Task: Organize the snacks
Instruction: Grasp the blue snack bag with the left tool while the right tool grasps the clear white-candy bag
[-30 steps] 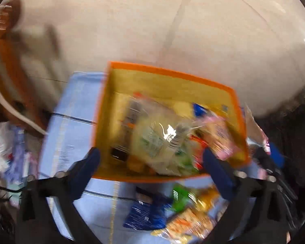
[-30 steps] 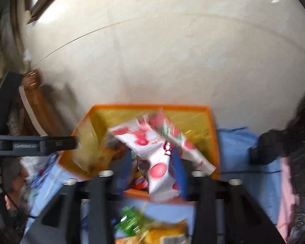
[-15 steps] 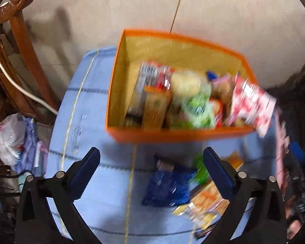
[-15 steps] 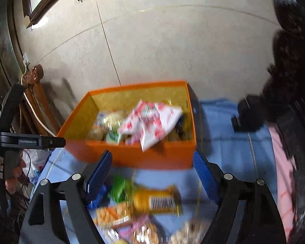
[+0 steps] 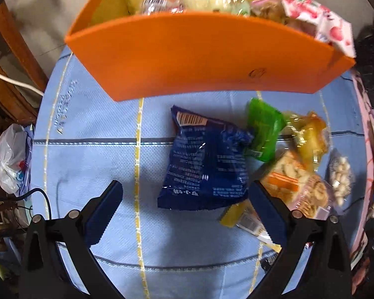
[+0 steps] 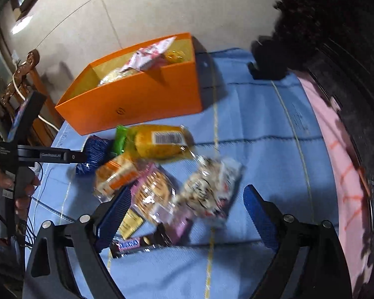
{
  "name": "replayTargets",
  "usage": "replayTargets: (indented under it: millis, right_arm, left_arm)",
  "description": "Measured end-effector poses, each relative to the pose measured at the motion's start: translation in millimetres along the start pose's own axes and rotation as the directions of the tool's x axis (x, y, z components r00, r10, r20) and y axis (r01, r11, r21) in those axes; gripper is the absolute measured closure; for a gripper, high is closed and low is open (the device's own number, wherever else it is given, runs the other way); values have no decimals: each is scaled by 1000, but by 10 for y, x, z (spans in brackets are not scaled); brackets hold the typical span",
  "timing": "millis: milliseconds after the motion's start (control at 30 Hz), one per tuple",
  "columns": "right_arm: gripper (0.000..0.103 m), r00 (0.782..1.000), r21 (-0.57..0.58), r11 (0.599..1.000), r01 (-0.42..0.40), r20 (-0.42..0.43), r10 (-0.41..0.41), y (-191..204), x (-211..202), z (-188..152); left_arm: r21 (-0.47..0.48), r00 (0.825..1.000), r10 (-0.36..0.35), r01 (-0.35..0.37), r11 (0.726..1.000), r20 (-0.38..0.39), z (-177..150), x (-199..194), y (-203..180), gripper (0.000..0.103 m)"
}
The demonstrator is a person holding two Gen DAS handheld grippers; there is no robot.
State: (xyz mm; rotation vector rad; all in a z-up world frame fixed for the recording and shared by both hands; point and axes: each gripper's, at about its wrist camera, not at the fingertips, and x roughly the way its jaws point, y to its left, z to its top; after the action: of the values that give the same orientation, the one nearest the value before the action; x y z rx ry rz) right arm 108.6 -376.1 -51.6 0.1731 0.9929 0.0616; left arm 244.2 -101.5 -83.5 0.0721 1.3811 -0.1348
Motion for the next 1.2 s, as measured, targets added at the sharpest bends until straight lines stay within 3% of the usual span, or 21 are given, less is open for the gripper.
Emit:
replayTargets:
  millis: [167, 400, 433, 467, 600, 733, 867, 933, 967, 1000, 1200]
  right_arm:
    - [11, 1000, 23, 1000, 19, -21, -18, -127, -8, -77]
    - [11, 999, 98, 995, 25, -42, -20, -239, 110, -77]
    - [11, 999, 113, 993, 31, -47, -26, -245, 149, -58]
    - [11, 998, 123, 992, 37, -53, -30, -246, 190, -37]
    - [11, 995, 171, 983, 63, -80, -50, -230, 389, 64]
    - [11, 992, 226, 971, 79, -118, -53, -189, 643, 158]
    - [12, 971, 215, 964, 155, -212, -109, -140, 915, 131]
    - [22, 972, 233, 963, 138, -216, -87, -150, 959, 89]
    - [36, 975, 244, 964, 107, -216, -53, -156, 963, 83]
    - [44, 976, 248, 965, 88, -215, -34, -154, 956, 91]
    - [55, 985, 199, 977, 72, -167, -39, -60, 673, 82]
  left_arm:
    - [-44, 999, -30, 28, 999, -45, 38, 237, 17, 4]
    - [-13, 999, -8, 7, 1000, -50, 71, 440, -33, 5]
    - [-16, 999, -17, 16, 1000, -36, 60, 438, -20, 9]
    - [-17, 998, -60, 59, 998, -15, 33, 418, -8, 32]
    - [1, 999, -47, 47, 999, 10, -83, 322, 64, 49]
    - [-21, 999, -50, 50, 999, 2, -280, 257, 193, 53]
    - [-64, 998, -64, 64, 996, -3, -480, 231, 377, 53]
    - [-84, 998, -70, 69, 994, -7, -534, 220, 431, 53]
    - [-94, 997, -73, 72, 993, -8, -566, 211, 463, 53]
    - [-99, 997, -71, 70, 993, -11, -583, 206, 486, 53]
    - [-107, 997, -82, 80, 991, -14, -719, 106, 533, 54]
